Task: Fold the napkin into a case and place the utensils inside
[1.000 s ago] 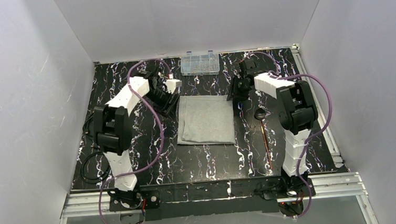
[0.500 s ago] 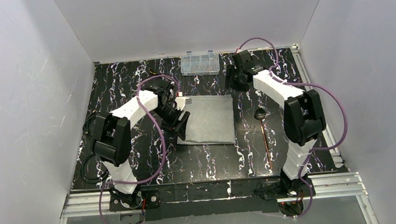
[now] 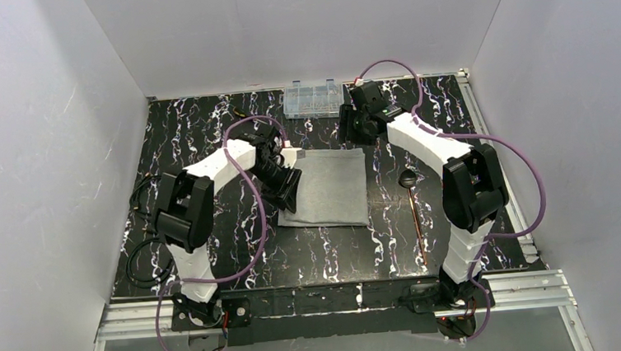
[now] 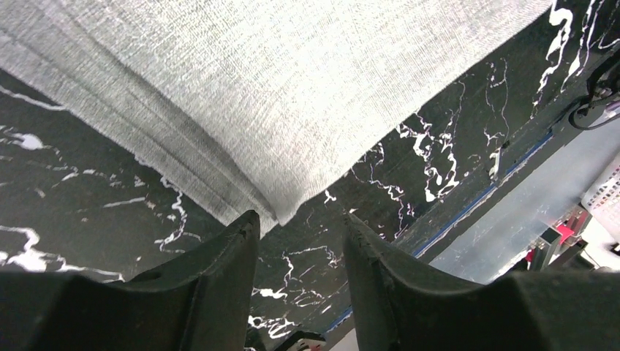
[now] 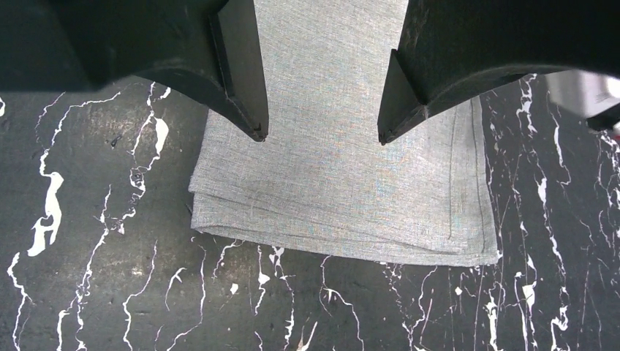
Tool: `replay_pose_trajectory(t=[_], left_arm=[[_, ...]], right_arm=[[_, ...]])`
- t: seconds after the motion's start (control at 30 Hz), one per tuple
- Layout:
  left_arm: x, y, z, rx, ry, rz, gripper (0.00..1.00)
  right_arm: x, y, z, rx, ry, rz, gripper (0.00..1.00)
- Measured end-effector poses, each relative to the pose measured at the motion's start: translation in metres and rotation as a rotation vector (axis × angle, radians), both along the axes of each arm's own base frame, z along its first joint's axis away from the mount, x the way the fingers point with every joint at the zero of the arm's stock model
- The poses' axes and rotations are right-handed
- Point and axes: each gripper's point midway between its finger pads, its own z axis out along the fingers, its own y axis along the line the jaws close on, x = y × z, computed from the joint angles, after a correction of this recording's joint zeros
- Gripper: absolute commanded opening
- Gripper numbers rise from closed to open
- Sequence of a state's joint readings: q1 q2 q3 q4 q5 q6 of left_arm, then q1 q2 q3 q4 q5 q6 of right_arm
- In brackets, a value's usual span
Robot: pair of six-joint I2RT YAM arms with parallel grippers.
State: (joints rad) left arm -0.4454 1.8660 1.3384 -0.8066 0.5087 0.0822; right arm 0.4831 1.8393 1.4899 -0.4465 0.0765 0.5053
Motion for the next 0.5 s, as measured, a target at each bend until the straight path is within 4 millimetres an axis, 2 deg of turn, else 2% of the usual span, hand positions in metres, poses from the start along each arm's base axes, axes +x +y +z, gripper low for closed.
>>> replay_pose_trajectory(t=[0.13, 0.37, 0.5], left_arm=[[-0.001, -0.003, -0.011, 0.016, 0.038, 0.020, 0.40], [0.000, -0.004, -0.015, 0.021, 0.044, 0.052, 0.36], [-0.006, -0.002, -0.020, 0.031, 0.070, 0.073, 0.30]], right_arm=[[-0.001, 0.003, 0.000, 0.015, 0.007, -0.002, 0.64], [-0.003, 0.012, 0.003, 0.052, 0.008, 0.012, 0.63], [-0.004, 0.021, 0.006, 0.077, 0.004, 0.025, 0.63]])
